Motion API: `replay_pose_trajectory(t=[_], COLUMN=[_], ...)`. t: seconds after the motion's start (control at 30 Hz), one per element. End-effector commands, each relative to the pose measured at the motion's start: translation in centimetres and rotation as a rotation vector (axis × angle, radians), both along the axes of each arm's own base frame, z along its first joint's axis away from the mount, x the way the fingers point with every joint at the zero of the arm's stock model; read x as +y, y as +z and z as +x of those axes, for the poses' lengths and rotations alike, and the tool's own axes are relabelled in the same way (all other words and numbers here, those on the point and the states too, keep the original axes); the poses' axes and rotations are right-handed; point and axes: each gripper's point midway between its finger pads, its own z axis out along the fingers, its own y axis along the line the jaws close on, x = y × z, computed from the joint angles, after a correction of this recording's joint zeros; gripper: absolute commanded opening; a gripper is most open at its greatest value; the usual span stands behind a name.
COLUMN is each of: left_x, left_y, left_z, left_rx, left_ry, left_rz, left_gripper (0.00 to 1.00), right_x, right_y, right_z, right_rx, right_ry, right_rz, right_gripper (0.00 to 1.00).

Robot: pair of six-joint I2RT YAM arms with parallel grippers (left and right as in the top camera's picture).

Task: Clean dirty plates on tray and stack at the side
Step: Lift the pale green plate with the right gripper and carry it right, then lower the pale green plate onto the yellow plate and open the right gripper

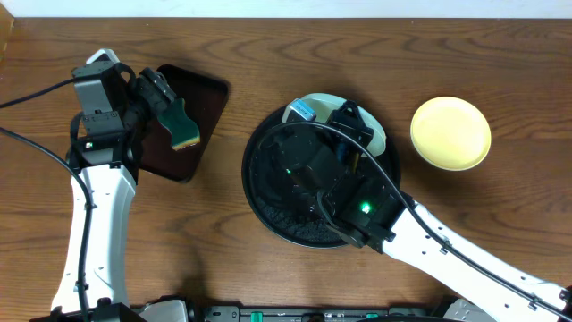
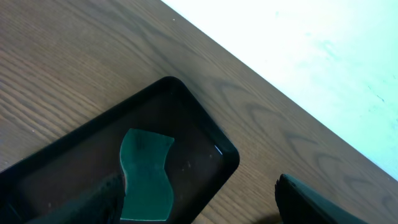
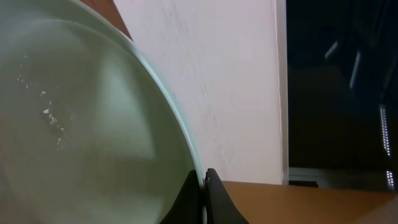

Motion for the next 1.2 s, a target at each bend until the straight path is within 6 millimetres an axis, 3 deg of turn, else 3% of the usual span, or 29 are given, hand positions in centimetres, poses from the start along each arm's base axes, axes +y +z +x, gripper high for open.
replay_pose_trajectory(t=[0.0, 0.6, 0.73, 0.83, 0.97, 1.17], left_x=[0.1, 0.1, 0.1, 0.1, 0.1, 0.1], left_y=[0.5, 0.5, 0.5, 0.5, 0.5, 0.5], left_z=[0.2, 0.2, 0.2, 0.2, 0.2, 0.2], left_rx=[-0.009, -0.009, -0.009, -0.009, -0.009, -0.009], left_ry=[-0.006, -0.006, -0.006, -0.006, -0.006, -0.006], left_rz=[0.001, 0.001, 0.001, 0.001, 0.001, 0.001], left_gripper=[0.78, 0.79, 0.79, 0.79, 0.79, 0.79], right_x=[-0.4, -0.7, -1.8, -3.6, -7.1, -17.2], right_y=[1.8, 1.7, 0.1, -2.3, -4.6, -6.2], right_z=[-0.3, -0.1, 0.5, 1.7, 4.1, 6.4], right_rx=[-0.041, -0.061, -0.008, 0.085, 0.168, 0.087], right_ry=[-0.019, -0.052, -0.081, -0.119, -0.232, -0.602], right_rz=[0.019, 0.117, 0.191, 0.318, 0.627, 1.071], right_gripper=[0.01, 0.01, 0.01, 0.01, 0.01, 0.01])
